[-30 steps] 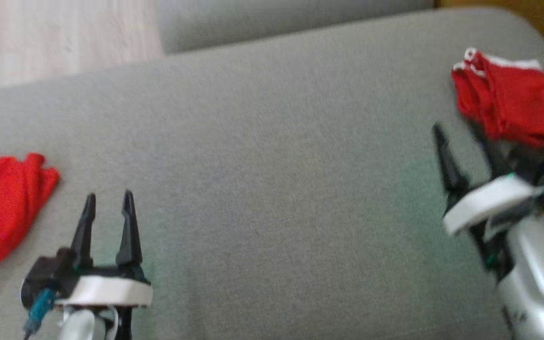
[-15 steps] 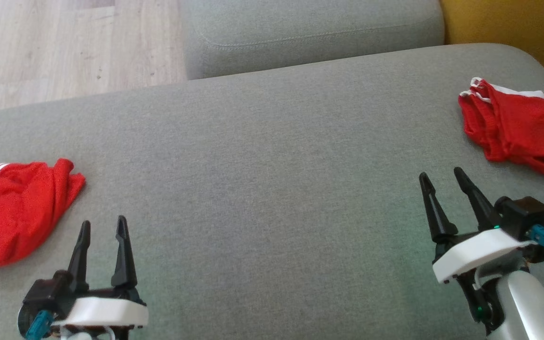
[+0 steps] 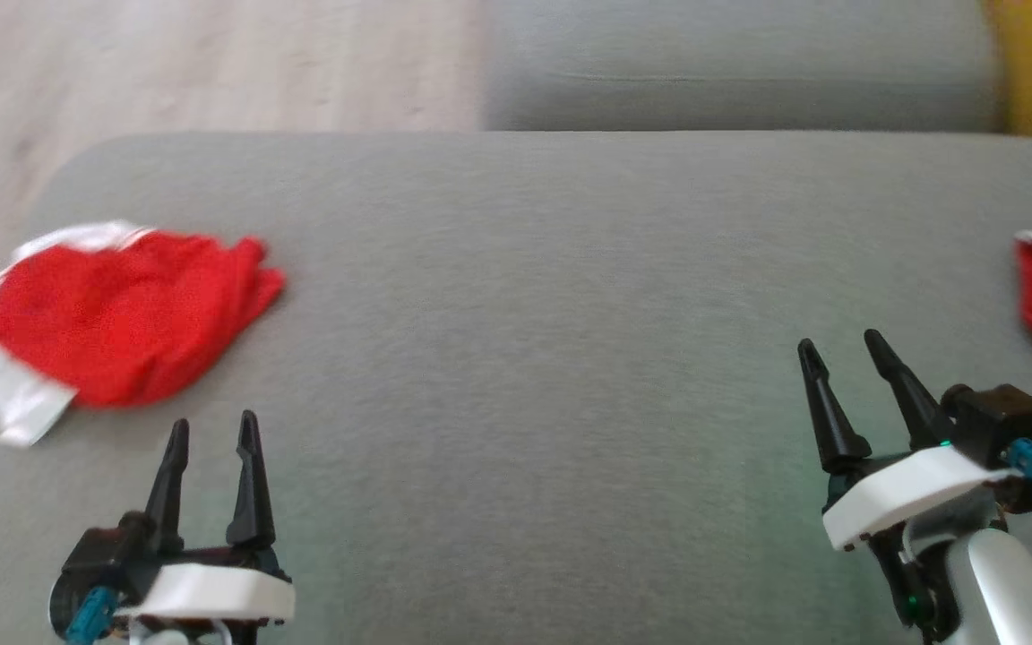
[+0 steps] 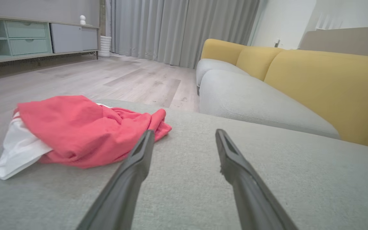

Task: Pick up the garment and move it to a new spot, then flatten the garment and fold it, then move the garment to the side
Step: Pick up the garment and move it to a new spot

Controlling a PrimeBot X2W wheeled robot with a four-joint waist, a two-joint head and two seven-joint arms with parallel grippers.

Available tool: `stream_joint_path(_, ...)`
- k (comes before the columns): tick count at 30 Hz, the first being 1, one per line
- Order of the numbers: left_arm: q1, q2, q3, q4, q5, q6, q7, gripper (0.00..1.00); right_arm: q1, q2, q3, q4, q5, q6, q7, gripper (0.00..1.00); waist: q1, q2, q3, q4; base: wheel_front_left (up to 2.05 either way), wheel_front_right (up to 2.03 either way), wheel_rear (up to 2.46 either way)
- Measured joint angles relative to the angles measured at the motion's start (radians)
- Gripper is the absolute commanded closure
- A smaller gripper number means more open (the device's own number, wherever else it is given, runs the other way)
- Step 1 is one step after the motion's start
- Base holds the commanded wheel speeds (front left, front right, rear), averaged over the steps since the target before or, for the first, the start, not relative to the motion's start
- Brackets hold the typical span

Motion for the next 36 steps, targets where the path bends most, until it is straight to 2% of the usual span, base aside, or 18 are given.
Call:
stream_joint_path(11, 0.004, 0.003, 0.021, -0.001, -0.001, 0.007, 0.0, 0.0, 0.0, 0.005, 0.032, 0.002, 0.0, 0.0, -0.003, 0.0, 0.0, 0.0, 0.014, 0.209, 0.0, 0.0, 0.0)
stream_joint_path(16, 0.021, 0.003, 0.028, -0.002, -0.004, 0.007, 0.0, 0.0, -0.001, 0.007, 0.04, 0.003, 0.0, 0.0, -0.003, 0.0, 0.0, 0.0, 0.022, 0.26, 0.0, 0.0, 0.0)
stream_joint_path(20, 0.027, 0.003, 0.03, -0.004, -0.004, 0.007, 0.0, 0.0, -0.001, 0.007, 0.046, 0.008, 0.0, 0.0, -0.002, 0.0, 0.0, 0.0, 0.032, 0.254, 0.0, 0.0, 0.0)
stream_joint_path(26, -0.038, 0.007, 0.064, -0.086, -0.098, 0.007, 0.018, 0.0, -0.002, 0.005, 0.047, -0.014, -0.004, 0.0, 0.008, 0.0, 0.0, 0.0, 0.074, 0.232, 0.0, 0.0, 0.0)
stream_joint_path(30, -0.174, 0.061, 0.109, -0.143, -0.146, 0.019, 0.141, 0.0, -0.009, 0.003, 0.044, -0.055, -0.016, 0.0, 0.018, 0.0, 0.0, 0.0, 0.12, 0.219, 0.0, 0.0, 0.0)
stream_joint_path(36, -0.398, 0.176, 0.172, -0.078, -0.199, 0.062, 0.387, 0.0, -0.087, -0.01, 0.049, -0.13, -0.036, 0.0, 0.054, 0.0, 0.0002, 0.0, 0.223, 0.182, 0.0, 0.0, 0.0)
